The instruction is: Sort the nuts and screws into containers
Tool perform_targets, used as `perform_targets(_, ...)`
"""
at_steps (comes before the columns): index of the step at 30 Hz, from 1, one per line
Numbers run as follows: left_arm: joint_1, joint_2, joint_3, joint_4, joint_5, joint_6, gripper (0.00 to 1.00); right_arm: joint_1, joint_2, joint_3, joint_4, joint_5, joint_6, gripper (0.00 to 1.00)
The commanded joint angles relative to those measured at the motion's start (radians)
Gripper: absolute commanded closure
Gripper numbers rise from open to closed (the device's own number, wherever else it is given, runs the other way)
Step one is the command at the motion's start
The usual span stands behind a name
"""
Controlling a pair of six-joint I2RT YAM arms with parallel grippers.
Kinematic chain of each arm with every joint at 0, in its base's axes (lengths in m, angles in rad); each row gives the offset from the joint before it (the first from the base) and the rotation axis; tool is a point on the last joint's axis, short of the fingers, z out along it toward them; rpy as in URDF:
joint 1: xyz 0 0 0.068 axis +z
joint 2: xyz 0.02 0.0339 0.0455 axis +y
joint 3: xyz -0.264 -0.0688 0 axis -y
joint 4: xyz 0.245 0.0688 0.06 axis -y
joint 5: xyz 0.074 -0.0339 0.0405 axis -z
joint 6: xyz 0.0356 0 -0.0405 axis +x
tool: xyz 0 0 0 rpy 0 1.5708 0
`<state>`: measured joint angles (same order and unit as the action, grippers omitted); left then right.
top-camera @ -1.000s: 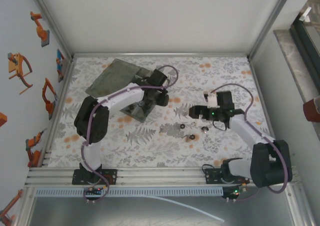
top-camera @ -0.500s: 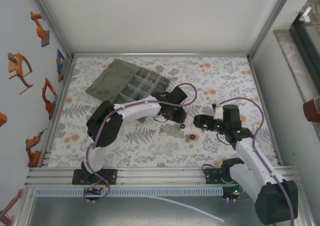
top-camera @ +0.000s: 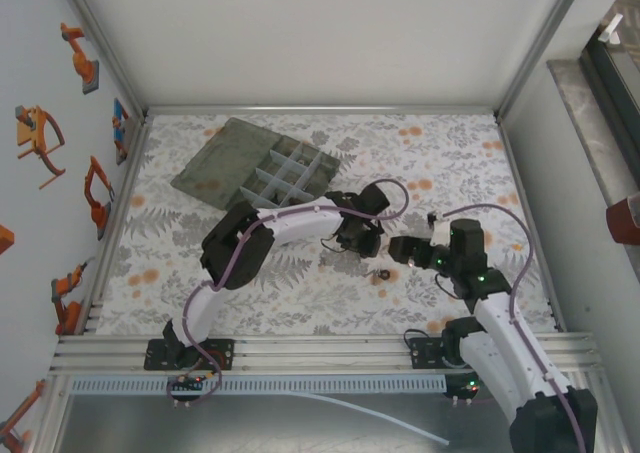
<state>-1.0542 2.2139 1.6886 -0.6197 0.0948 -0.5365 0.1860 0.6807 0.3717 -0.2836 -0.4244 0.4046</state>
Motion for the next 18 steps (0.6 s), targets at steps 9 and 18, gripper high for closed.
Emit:
perform_targets(9, -0.046, 0.104, 0.118, -0.225, -0.065, 0.014, 0.65, 0.006, -0.042, -0.022, -0.002, 0.029, 0.002, 0.01)
perform_targets(18, -0.026, 0.074, 0.146, -0.19, -0.076, -0.008, 0.78, 0.005, -0.05, -0.027, 0.004, 0.022, 0.002, 0.01)
